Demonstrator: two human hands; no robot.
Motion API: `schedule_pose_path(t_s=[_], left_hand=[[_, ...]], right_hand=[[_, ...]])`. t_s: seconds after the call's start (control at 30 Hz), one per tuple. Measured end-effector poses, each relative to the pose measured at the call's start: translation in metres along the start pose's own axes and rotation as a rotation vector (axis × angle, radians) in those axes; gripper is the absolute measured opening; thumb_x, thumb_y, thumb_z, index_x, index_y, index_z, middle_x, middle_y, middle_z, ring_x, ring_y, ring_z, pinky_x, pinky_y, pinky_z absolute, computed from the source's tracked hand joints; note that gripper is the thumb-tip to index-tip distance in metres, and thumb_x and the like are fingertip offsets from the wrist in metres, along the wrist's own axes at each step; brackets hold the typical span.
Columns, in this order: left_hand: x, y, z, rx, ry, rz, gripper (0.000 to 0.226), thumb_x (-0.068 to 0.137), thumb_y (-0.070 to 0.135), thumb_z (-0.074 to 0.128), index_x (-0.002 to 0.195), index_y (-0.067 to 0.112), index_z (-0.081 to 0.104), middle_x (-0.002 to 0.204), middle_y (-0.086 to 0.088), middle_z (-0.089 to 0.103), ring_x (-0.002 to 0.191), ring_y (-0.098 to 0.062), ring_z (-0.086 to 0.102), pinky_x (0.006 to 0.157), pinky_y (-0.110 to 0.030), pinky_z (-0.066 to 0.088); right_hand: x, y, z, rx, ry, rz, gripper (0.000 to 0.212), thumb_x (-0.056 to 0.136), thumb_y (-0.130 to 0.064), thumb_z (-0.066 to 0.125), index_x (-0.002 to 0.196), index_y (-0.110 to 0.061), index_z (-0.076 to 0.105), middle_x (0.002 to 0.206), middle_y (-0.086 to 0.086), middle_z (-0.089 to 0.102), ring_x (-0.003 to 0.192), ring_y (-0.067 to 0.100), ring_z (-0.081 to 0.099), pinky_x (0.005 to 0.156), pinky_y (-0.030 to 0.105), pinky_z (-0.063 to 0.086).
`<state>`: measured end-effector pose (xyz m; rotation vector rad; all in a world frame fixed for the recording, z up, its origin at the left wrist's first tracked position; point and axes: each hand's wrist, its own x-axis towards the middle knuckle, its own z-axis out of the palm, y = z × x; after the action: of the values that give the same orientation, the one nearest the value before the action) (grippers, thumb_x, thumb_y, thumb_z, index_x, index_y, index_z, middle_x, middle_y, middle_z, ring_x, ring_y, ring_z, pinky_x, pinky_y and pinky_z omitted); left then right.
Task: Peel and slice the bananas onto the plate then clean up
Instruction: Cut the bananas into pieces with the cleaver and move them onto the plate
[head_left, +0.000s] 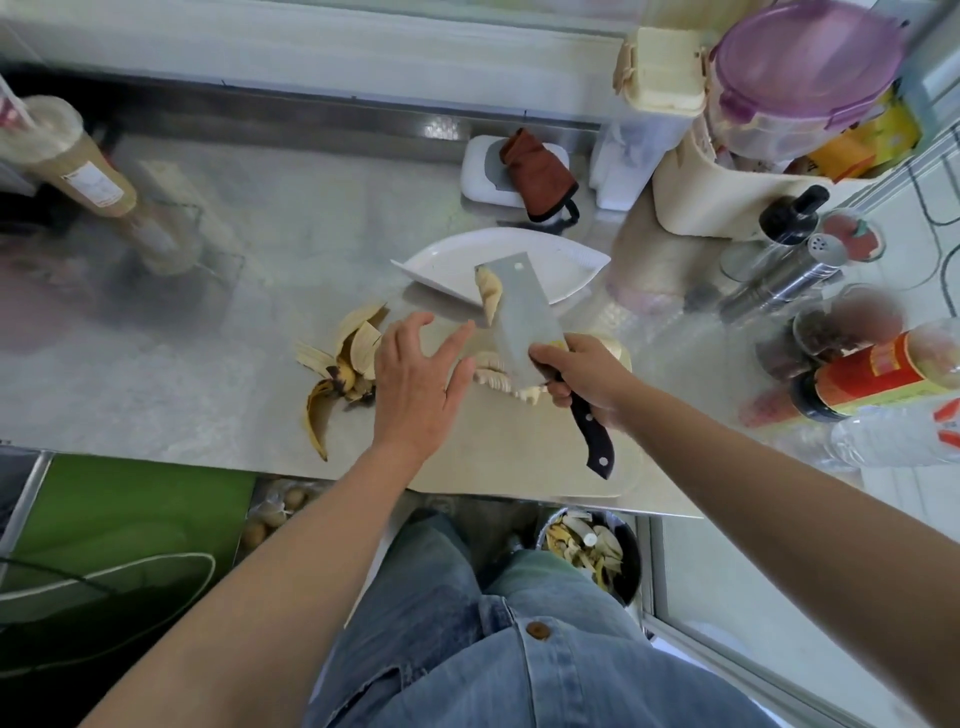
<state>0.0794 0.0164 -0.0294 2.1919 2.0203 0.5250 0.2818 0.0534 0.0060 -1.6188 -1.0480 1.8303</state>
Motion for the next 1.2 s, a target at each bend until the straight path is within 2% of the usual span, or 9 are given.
schedule_pose_path(t_s=[0.1,0.23,0.33,0.43,0.53,0.7,0.9,1.1,1.2], left_hand=[[0.022,-0.010,-0.003,0.030,-0.028,0.002,0.045,0.098,0.044,0.028,0.136,0.034,0.050,0.136,-0.014,0.037,0.120,-0.031,0.036,0.099,-0.045,0.035],[0.054,-0.028,-0.002,0.043,-0.122,0.053,0.050,0.097,0.049,0.020,0.136,0.038,0.050,0.143,-0.012,0.033,0.126,-0.031,0.030,0.105,-0.047,0.027],[0.076,-0.038,0.001,0.011,-0.137,0.070,0.049,0.097,0.050,0.021,0.133,0.040,0.053,0.144,-0.011,0.033,0.127,-0.030,0.025,0.104,-0.048,0.026],[0.093,-0.042,0.006,0.013,-0.159,0.151,0.045,0.097,0.048,0.025,0.133,0.041,0.051,0.144,-0.012,0.033,0.126,-0.031,0.024,0.103,-0.049,0.027],[0.105,-0.043,0.009,0.036,-0.208,0.200,0.049,0.097,0.049,0.019,0.136,0.042,0.048,0.147,-0.011,0.030,0.130,-0.032,0.022,0.105,-0.050,0.024],[0.117,-0.045,0.011,0.070,-0.289,0.126,0.060,0.093,0.053,0.007,0.141,0.040,0.042,0.153,-0.007,0.022,0.136,-0.032,0.018,0.109,-0.046,0.018],[0.117,-0.044,0.022,0.114,-0.381,0.093,0.048,0.101,0.047,0.019,0.147,0.039,0.029,0.156,-0.004,0.013,0.139,-0.029,0.008,0.112,-0.045,0.011],[0.121,-0.039,0.025,0.069,-0.410,0.025,0.047,0.101,0.045,0.017,0.144,0.038,0.034,0.153,-0.005,0.016,0.138,-0.029,0.009,0.111,-0.046,0.013],[0.123,-0.037,0.025,0.043,-0.418,0.006,0.045,0.101,0.045,0.016,0.139,0.039,0.038,0.152,-0.005,0.018,0.138,-0.029,0.009,0.110,-0.046,0.013]], right_hand=[[0.017,-0.014,0.015,-0.025,0.017,0.010,0.021,0.095,-0.011,0.051,0.075,-0.010,0.047,0.057,0.002,0.037,0.039,0.009,0.030,0.039,0.021,0.026],[0.039,-0.025,0.027,-0.060,0.064,0.022,0.012,0.094,-0.012,0.052,0.083,-0.008,0.050,0.059,0.003,0.038,0.040,0.011,0.032,0.040,0.022,0.028],[0.053,-0.032,0.027,-0.102,0.106,0.019,0.009,0.092,-0.013,0.053,0.088,-0.005,0.052,0.059,0.005,0.038,0.041,0.013,0.033,0.039,0.022,0.029],[0.063,-0.036,0.026,-0.134,0.135,0.009,0.011,0.091,-0.015,0.054,0.085,-0.006,0.053,0.058,0.005,0.041,0.043,0.014,0.035,0.041,0.024,0.030],[0.069,-0.037,0.028,-0.189,0.138,-0.008,0.012,0.090,-0.017,0.055,0.081,-0.010,0.054,0.060,0.006,0.044,0.045,0.016,0.036,0.042,0.026,0.031],[0.073,-0.035,0.030,-0.208,0.167,0.005,0.013,0.090,-0.020,0.056,0.087,-0.007,0.056,0.062,0.005,0.046,0.044,0.015,0.038,0.042,0.024,0.032],[0.068,-0.031,0.022,-0.212,0.172,0.032,0.015,0.091,-0.019,0.056,0.096,-0.004,0.057,0.065,0.006,0.046,0.044,0.014,0.036,0.041,0.023,0.030],[0.061,-0.031,0.006,-0.301,0.155,0.020,0.017,0.091,-0.018,0.056,0.102,-0.004,0.057,0.067,0.007,0.047,0.042,0.012,0.037,0.039,0.022,0.031],[0.061,-0.034,-0.002,-0.441,0.179,-0.032,0.023,0.091,-0.019,0.057,0.101,0.001,0.058,0.065,0.001,0.047,0.045,0.010,0.040,0.046,0.022,0.033]])
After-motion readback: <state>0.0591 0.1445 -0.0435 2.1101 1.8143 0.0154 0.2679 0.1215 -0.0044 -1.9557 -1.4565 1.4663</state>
